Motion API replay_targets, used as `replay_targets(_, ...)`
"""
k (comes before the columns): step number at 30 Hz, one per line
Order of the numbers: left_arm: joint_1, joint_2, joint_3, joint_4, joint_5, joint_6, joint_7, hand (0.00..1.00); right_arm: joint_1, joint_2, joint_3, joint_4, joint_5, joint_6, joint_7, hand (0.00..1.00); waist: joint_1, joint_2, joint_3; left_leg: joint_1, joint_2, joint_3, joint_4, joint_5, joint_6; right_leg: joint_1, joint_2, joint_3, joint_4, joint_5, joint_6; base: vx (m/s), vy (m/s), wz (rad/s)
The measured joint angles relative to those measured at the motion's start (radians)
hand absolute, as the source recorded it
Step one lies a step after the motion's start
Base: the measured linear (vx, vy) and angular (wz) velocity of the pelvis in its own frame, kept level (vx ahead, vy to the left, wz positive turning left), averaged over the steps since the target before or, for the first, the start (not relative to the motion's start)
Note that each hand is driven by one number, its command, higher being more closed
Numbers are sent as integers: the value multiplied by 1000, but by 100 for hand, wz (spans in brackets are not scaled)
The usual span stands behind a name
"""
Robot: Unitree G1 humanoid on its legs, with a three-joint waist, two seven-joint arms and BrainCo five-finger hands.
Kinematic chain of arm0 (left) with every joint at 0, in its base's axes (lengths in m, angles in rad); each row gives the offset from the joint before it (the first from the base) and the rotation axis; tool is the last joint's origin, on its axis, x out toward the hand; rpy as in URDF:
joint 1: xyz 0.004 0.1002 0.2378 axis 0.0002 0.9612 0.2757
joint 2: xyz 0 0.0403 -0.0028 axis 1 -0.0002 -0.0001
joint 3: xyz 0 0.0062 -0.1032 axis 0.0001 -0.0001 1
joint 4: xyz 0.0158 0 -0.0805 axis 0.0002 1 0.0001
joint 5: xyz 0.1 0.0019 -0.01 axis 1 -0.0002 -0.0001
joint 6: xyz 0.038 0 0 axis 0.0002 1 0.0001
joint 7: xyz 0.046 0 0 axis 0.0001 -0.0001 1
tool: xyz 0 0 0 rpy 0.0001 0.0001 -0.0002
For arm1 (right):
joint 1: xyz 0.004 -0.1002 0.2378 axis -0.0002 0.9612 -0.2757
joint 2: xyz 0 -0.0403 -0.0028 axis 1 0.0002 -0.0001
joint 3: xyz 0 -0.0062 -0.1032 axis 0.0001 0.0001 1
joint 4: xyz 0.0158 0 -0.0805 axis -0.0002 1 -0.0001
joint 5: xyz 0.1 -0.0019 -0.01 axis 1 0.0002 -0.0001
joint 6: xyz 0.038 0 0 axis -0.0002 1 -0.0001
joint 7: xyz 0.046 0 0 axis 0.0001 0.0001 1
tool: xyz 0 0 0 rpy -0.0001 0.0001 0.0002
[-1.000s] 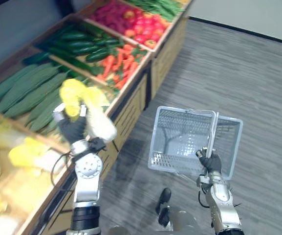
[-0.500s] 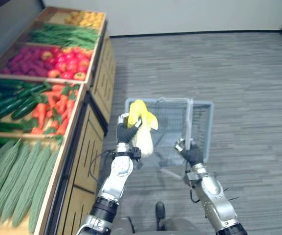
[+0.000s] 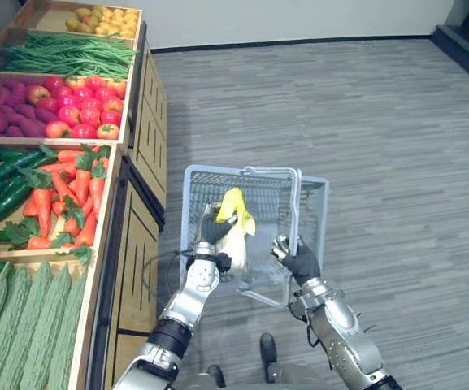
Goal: Pick vegetable in the basket
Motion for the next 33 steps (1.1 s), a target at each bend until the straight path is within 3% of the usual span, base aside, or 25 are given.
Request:
replay_targets(8,-35,0,4,79,0,9,-13,0,16,-26,46,-34,38,9,12,100,-1,-6,0,-20,-18,-1,1,-2,11,-17,-20,1,0,11,16,-61,59,1)
replay_targets(15,-34,-4,-1,55,0,7,-16,0,17,-18,26,-33,-105,18,6,100,-1,-7,0,-23,-22,-9,1,2,17,-21,-24,-6,0,9,19,-7,38,2)
replay_targets(20,51,-4,-30,-181,-43,-6,-91,0,33,21,-83,-29,-164,27,-17,100,1,-6,0,-19,-24,-37,0,6,22,-5,-27,-32,0,4,26,5,33,18)
replay_targets(26,172,-1,-29,-380,-194,-21,-188,0,38,54,-206,-26,-245,28,-50,100,17,-3,-3,-18,-39,-75,-7,21,34,8,-44,-62,0,-4,36,-27,34,19)
replay_targets(33,335,-11,69,-597,-354,-69,-212,0,79,95,-387,32,-316,34,-98,100,33,16,-27,10,-59,-136,-58,49,41,43,-66,-119,0,-22,50,-45,34,28)
